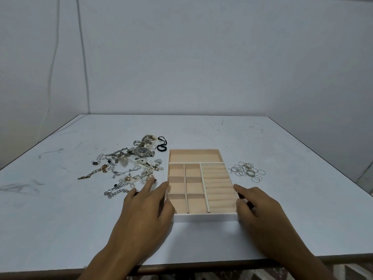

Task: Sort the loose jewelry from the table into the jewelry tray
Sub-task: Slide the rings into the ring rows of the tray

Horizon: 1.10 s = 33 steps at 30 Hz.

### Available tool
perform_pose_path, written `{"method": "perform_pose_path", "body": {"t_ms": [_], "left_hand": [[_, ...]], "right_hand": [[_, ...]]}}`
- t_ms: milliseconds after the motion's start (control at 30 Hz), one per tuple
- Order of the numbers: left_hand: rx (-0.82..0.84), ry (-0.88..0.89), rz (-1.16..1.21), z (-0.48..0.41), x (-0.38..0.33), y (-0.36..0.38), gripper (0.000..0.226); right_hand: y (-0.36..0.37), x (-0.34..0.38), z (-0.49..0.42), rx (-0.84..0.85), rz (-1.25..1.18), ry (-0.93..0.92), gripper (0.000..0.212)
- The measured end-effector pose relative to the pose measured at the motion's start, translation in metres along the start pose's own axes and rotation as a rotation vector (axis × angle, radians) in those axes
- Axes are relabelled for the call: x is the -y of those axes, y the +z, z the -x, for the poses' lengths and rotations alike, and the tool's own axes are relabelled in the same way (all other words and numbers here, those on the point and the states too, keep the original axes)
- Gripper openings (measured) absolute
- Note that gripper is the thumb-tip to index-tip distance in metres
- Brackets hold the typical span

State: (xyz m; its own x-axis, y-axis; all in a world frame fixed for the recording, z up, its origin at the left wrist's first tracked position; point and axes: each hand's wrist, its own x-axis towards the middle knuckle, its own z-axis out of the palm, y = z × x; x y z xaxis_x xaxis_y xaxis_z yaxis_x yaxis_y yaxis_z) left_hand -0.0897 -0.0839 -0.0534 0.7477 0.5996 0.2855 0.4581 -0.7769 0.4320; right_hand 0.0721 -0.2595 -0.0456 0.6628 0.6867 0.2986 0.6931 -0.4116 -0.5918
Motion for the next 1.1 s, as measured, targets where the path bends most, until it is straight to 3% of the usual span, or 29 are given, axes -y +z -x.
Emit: {"method": "perform_pose_path", "body": {"t_ms": [333, 533, 667, 867, 1000, 1100], "left_hand": [[-0.061, 0.008, 0.023, -0.001, -0.004, -0.001, 0.053], [-0.076, 0.044, 0.056, -0.01, -0.008, 0.0, 0.053], [-0.109, 0.19, -0.02, -0.035, -0.016, 0.009, 0.05], [0.055, 0.307, -0.075, -0.088, -0.049, 0.034, 0.068], [0.183, 0.277, -0.151, -0.113, -0.079, 0.04, 0.048], [0.232, 0.266, -0.164, -0.129, -0.092, 0.046, 0.045]], "right_hand": [[-0.002, -0.008, -0.006, 0.032, -0.038, 0.074, 0.034], [-0.013, -0.011, -0.018, 0.077, -0.152, 0.113, 0.019], [-0.017, -0.019, -0.034, 0.031, -0.137, 0.12, 0.017], [-0.017, -0.031, -0.059, -0.039, -0.099, 0.19, 0.019], [-0.017, -0.039, -0.08, -0.046, 0.004, 0.179, 0.016], [-0.016, -0.045, -0.092, -0.024, 0.071, 0.152, 0.006]]}}
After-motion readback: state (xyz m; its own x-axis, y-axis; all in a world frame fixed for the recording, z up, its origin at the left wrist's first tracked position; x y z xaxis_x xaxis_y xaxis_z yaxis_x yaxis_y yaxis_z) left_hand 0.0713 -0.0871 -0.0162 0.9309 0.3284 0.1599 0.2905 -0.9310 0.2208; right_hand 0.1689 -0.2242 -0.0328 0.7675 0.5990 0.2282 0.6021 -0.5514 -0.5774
